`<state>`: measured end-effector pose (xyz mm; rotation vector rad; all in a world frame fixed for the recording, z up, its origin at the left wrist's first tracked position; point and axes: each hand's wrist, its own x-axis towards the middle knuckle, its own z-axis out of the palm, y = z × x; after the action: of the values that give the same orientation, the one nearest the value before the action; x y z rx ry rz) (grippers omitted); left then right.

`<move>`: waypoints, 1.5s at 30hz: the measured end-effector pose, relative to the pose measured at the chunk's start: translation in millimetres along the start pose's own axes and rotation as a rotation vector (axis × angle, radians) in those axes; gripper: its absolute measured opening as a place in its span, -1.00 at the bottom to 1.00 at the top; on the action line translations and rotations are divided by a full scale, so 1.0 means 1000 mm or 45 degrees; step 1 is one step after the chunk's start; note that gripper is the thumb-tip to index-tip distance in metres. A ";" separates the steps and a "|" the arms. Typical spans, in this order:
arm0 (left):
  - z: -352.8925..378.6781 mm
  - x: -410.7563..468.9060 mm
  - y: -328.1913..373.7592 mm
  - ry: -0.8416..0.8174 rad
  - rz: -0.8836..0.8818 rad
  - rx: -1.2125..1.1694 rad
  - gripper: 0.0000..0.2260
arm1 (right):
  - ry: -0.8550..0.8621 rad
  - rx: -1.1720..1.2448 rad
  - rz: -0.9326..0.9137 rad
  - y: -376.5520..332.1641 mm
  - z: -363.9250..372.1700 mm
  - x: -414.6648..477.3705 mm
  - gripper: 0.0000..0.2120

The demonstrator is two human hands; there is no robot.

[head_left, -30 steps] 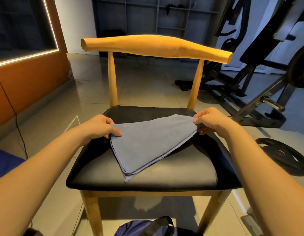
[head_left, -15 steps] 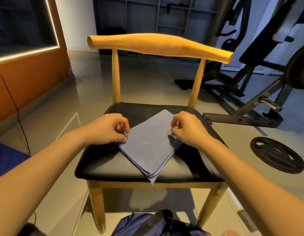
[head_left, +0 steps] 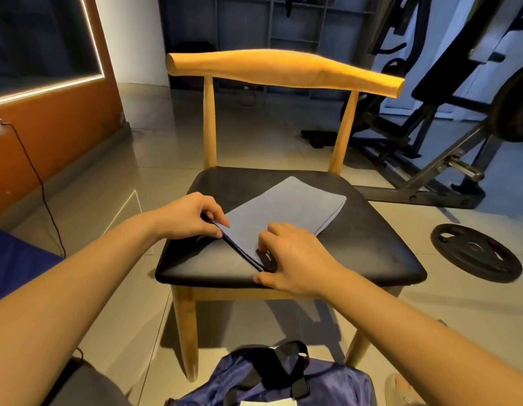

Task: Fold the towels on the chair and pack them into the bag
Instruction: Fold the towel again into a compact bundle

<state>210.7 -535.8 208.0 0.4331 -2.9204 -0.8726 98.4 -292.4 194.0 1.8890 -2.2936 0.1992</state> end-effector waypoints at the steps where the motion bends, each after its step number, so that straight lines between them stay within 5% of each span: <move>1: 0.000 0.001 -0.002 0.010 0.021 0.029 -0.87 | 0.018 -0.019 -0.018 0.000 0.001 -0.002 -0.60; 8: 0.000 0.002 0.000 0.021 0.062 0.075 -0.96 | 0.073 0.013 0.035 0.000 0.007 -0.008 -0.91; 16: -0.007 0.006 0.017 -0.166 0.008 -0.151 -0.89 | 0.102 0.403 0.342 0.008 -0.006 -0.019 -0.76; 21: -0.002 0.010 0.019 -0.072 0.050 -0.289 -0.90 | 0.093 0.406 0.506 0.007 -0.010 -0.019 -0.84; 26: 0.001 0.012 0.020 -0.028 0.052 -0.326 -0.87 | 0.032 0.223 0.457 -0.007 -0.013 -0.020 -0.44; 31: 0.005 0.014 0.020 -0.026 0.012 -0.330 -0.87 | 0.051 0.293 0.518 0.002 -0.009 -0.017 -0.81; 37: -0.009 0.008 0.015 -0.192 0.009 -0.324 -0.79 | 0.032 0.753 0.596 0.026 -0.011 -0.017 -0.84; 45: -0.004 0.007 0.012 -0.088 -0.083 -0.388 -0.87 | -0.105 0.805 0.608 0.031 -0.012 -0.014 -0.79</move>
<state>201.7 -530.6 217.7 0.4841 -2.7767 -1.3398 70.8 -270.1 202.5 1.5222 -2.9500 1.0261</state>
